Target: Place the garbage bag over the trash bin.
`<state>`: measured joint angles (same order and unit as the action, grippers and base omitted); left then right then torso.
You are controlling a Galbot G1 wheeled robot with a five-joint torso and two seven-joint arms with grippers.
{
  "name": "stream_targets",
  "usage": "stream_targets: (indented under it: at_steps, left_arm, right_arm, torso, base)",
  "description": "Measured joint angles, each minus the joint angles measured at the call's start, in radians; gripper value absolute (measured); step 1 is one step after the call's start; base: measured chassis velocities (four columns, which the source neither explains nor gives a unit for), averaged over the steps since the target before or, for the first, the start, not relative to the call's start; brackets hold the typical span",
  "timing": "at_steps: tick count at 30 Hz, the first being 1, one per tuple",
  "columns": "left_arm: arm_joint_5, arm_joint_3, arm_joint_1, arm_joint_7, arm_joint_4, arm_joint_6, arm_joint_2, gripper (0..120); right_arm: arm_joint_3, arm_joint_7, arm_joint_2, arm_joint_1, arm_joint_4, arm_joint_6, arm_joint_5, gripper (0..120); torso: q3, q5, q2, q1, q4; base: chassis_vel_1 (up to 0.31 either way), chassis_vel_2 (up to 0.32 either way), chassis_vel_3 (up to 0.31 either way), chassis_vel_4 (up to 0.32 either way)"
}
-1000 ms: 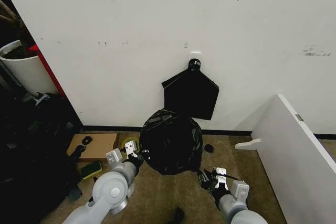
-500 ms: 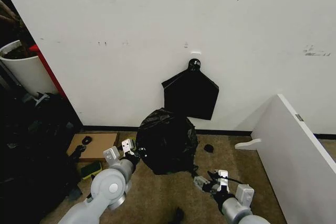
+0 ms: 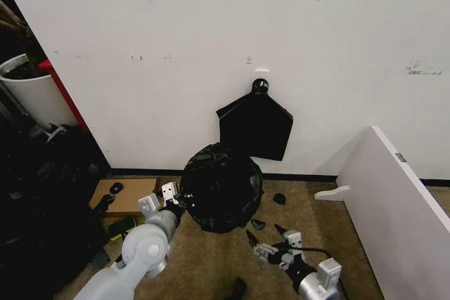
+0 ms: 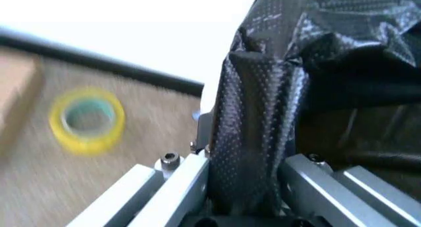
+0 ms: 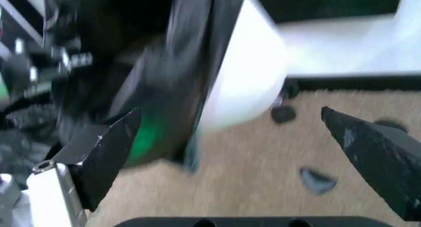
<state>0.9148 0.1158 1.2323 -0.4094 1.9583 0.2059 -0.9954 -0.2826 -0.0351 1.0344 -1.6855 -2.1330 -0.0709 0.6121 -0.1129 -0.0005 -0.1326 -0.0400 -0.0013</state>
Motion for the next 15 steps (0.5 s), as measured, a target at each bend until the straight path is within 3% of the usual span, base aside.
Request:
stream_targets:
  at_steps: [3, 8, 12, 15]
  left_arm:
    - [-0.152, -0.008, 0.003, 0.111, -0.071, -0.077, 0.035, 0]
    - [-0.196, -0.008, -0.007, 0.173, -0.151, -0.138, 0.048, 0]
    - [-0.303, -0.019, -0.012, 0.298, -0.235, -0.257, 0.062, 0]
    - [-0.332, -0.025, -0.016, 0.333, -0.251, -0.295, 0.064, 0]
  right_arm:
    - [-0.071, 0.026, -0.027, -0.010, -0.011, 0.027, 0.069, 100]
    - [-0.135, 0.035, -0.049, -0.037, -0.046, 0.028, 0.173, 100]
    - [-0.188, 0.050, -0.083, -0.038, -0.107, -0.014, 0.239, 100]
    - [-0.200, 0.054, -0.103, -0.026, -0.126, -0.046, 0.266, 100]
  torso:
    - [0.000, 0.0001, 0.000, 0.000, -0.0001]
    - [0.000, 0.0001, 0.000, 0.000, -0.0004]
    - [0.000, -0.0001, 0.000, 0.000, -0.0002]
    - [0.000, -0.0001, 0.000, 0.000, -0.0001]
  base:
    - [0.000, 0.000, 0.000, 0.000]
    - [0.000, 0.000, 0.000, 0.000]
    - [0.000, 0.000, 0.000, 0.000]
    - [0.000, 0.000, 0.000, 0.000]
